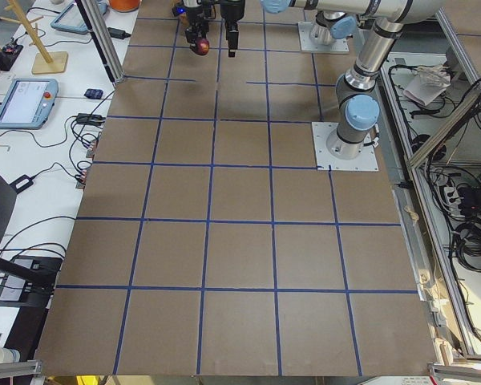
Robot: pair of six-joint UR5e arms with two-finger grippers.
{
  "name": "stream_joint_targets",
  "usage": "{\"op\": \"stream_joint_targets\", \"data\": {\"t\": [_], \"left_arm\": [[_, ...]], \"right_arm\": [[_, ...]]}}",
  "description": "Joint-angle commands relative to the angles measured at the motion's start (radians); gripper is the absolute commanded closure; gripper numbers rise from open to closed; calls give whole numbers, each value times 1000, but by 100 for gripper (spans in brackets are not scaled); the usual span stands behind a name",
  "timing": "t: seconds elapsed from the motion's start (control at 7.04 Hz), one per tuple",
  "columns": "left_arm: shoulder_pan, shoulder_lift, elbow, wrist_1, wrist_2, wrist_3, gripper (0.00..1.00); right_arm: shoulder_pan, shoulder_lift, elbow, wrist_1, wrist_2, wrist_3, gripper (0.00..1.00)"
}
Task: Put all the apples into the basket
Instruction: 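Carry the dark red apple into the basket and open the right gripper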
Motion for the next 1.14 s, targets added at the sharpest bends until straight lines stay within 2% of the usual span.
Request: {"op": "stream_joint_targets", "data": {"t": [0.0,0.28,0.43,0.57,0.71,0.85,0.99], "left_arm": [[0,0,4,0,0,0,0],[0,-3,7,0,0,0,0],[0,-2,4,-2,0,0,0],[0,-8,9,0,0,0,0],[2,-8,12,0,0,0,0],[0,-11,10,0,0,0,0],[2,-5,7,0,0,0,0]], "right_arm": [[-203,-30,-6,36,-136,-353,100],[-349,1,-6,11,-138,-625,100],[-370,42,-1,-62,-158,-687,100],[-376,88,-3,-148,-237,-713,100],[-376,104,-6,-167,-241,-712,100],[-376,108,-8,-168,-241,-715,74],[-378,110,-9,-167,-236,-715,1]]}}
